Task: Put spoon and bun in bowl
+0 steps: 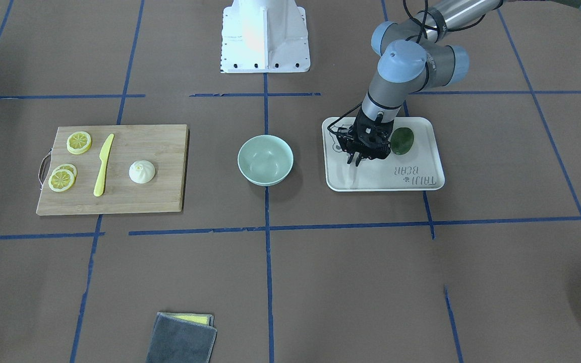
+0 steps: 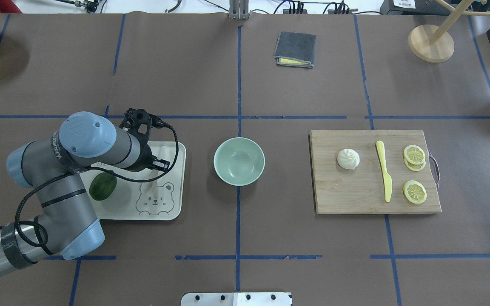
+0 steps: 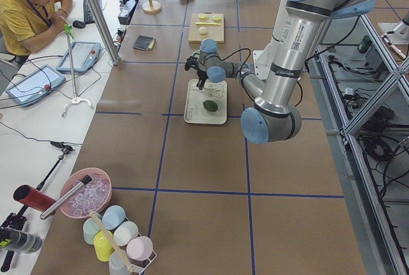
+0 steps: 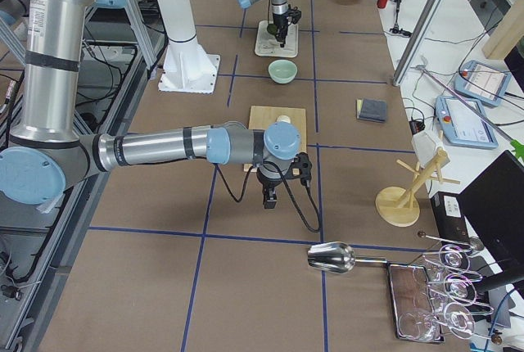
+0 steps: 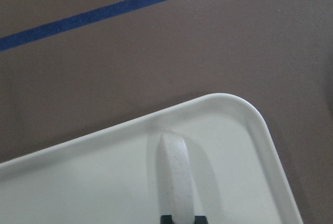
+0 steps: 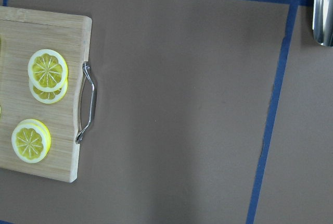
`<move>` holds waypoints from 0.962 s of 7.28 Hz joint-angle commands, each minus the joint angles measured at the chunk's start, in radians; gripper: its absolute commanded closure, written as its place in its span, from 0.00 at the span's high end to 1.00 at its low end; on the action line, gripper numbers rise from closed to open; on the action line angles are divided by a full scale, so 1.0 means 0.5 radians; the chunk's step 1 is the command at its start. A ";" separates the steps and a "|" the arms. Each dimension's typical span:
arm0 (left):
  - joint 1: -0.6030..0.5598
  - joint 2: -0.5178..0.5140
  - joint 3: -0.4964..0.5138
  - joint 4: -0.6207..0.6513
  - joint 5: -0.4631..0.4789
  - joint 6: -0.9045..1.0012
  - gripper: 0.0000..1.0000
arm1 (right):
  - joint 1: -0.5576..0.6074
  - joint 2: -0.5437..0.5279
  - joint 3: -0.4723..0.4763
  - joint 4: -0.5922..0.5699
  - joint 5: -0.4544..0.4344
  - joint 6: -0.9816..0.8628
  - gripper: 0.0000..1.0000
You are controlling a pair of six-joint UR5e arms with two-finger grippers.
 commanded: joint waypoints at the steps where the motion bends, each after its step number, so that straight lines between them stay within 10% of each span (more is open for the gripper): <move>1: -0.013 -0.052 -0.145 0.119 -0.043 -0.055 0.00 | -0.003 0.001 0.001 0.001 0.033 0.000 1.00; 7: 0.006 -0.745 0.354 0.095 -0.120 -0.562 0.00 | -0.012 -0.002 0.001 -0.002 0.045 0.003 1.00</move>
